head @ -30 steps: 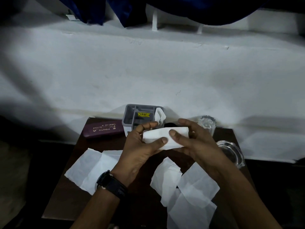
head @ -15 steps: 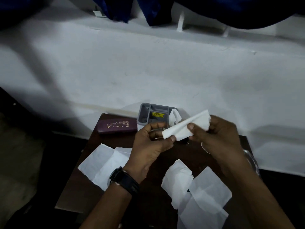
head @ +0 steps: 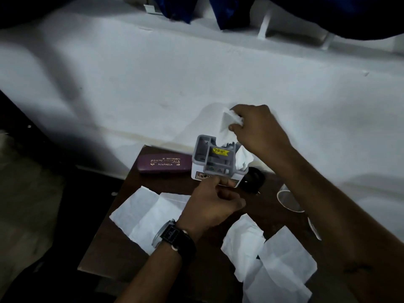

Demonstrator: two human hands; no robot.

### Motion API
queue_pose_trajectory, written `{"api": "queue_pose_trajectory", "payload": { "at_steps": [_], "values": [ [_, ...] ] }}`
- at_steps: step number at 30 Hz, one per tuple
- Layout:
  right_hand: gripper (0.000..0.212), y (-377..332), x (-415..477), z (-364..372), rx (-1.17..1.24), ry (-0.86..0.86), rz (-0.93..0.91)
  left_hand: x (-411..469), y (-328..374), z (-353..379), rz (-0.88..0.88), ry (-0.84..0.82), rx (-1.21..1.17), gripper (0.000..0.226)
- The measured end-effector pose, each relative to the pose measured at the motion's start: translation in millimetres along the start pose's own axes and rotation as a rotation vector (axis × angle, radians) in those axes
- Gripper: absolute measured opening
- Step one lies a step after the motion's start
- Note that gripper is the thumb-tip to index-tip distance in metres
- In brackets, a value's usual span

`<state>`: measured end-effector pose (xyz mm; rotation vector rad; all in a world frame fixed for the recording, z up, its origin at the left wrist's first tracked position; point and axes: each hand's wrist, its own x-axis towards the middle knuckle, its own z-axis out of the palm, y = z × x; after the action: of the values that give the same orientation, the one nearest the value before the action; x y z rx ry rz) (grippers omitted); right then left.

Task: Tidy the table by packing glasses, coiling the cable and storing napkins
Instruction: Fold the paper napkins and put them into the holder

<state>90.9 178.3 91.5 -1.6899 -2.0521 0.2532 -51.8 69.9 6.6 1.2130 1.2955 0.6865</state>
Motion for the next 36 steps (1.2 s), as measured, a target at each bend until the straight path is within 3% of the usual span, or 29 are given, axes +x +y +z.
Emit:
{"api": "queue_pose_trajectory", "payload": {
  "at_steps": [12, 19, 21, 25, 27, 29, 32, 36],
  "values": [
    [0.039, 10.2, -9.4, 33.2, 0.040, -0.114, 0.125, -2.2, 0.5, -0.4, -0.038, -0.025, 0.031, 0.040],
    [0.046, 5.2, -26.0, 20.2, 0.060, -0.054, 0.100, -4.6, 4.9, -7.5, -0.051, -0.014, 0.108, 0.037],
    [0.046, 4.6, -36.8, 12.4, 0.066, 0.011, 0.114, -6.8, 7.7, -20.8, -0.027, 0.015, 0.217, 0.031],
    [0.022, 2.0, -80.0, 1.0, 0.182, 0.224, 0.180, -12.5, 8.7, -73.9, 0.071, 0.235, 0.738, 0.020],
    [0.013, -3.9, -106.6, 12.0, 0.247, 0.122, 0.262, -19.6, 4.0, -101.8, 0.009, 0.335, 0.870, 0.023],
    [0.010, -14.2, -128.4, 32.1, 0.293, -0.103, 0.316, -26.2, -1.9, -123.7, -0.078, 0.350, 0.915, 0.024],
    [0.025, -32.9, -139.6, 65.6, 0.249, -0.397, 0.295, -33.0, -11.1, -142.6, -0.168, 0.236, 0.975, 0.031],
    [0.049, -53.6, -135.6, 99.5, 0.090, -0.479, 0.358, -38.5, -21.7, -146.1, -0.245, 0.143, 0.996, 0.062]
  ]
}}
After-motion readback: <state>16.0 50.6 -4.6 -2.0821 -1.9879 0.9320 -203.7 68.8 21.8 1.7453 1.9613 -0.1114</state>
